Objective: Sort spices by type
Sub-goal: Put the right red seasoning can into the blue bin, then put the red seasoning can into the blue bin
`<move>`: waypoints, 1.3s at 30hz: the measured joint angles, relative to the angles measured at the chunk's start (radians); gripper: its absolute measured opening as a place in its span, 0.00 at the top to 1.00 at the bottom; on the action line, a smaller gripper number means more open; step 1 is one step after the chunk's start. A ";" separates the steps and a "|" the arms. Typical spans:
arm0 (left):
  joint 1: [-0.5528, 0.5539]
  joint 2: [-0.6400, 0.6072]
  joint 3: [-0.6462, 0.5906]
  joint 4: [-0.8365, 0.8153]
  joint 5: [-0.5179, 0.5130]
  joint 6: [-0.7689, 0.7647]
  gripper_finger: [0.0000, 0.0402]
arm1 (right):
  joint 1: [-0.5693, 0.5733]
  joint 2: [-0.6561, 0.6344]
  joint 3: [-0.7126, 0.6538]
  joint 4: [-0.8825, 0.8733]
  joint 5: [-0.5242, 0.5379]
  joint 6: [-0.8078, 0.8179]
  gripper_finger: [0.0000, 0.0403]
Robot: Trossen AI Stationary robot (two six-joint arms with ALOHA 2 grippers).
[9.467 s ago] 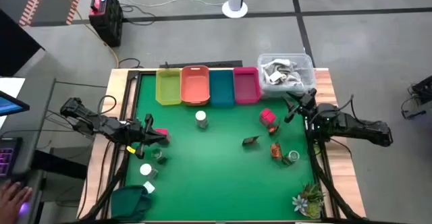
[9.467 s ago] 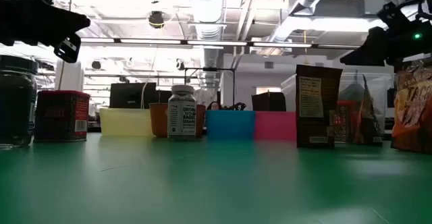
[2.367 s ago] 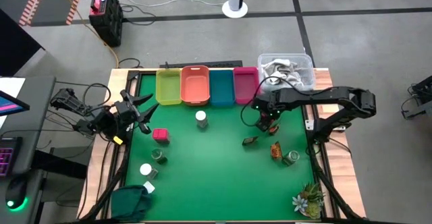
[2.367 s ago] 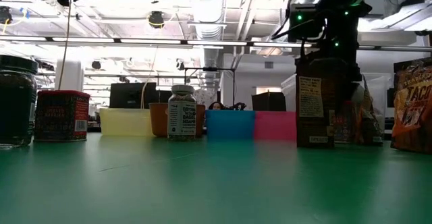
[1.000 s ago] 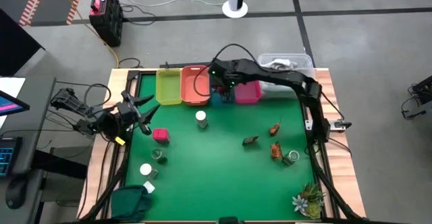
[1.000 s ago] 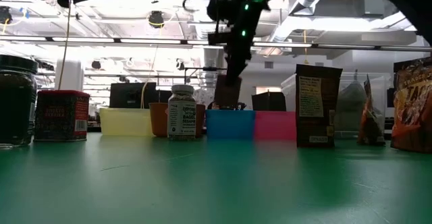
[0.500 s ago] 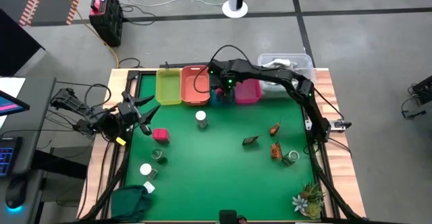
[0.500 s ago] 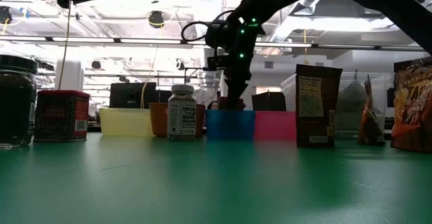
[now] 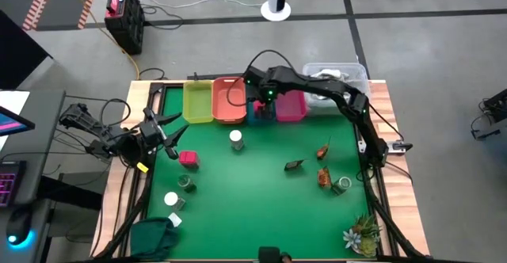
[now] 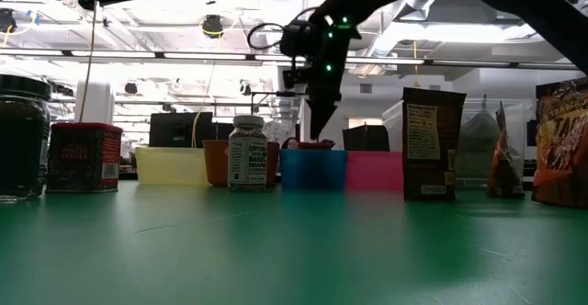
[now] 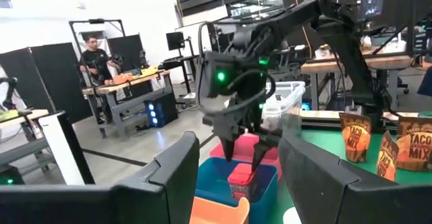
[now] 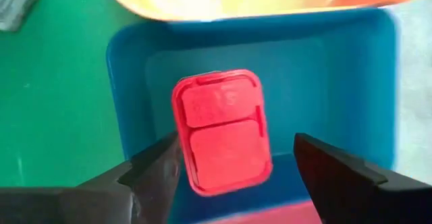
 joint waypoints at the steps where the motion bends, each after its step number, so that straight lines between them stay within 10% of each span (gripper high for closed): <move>1: 0.000 0.000 0.000 0.000 0.000 0.001 0.52 | 0.004 0.000 0.023 -0.018 0.007 0.006 0.22; 11: -0.046 0.001 0.008 -0.186 -0.068 -0.116 0.52 | 0.134 -0.026 0.134 -0.148 0.030 0.080 0.22; 22: -0.156 0.126 0.219 -0.754 0.054 -0.691 0.52 | 0.322 -0.367 -0.365 0.411 0.099 0.134 0.23; 39: -0.151 0.365 0.305 -1.038 0.397 -1.027 0.52 | 0.468 -0.472 -0.775 0.926 0.098 0.213 0.23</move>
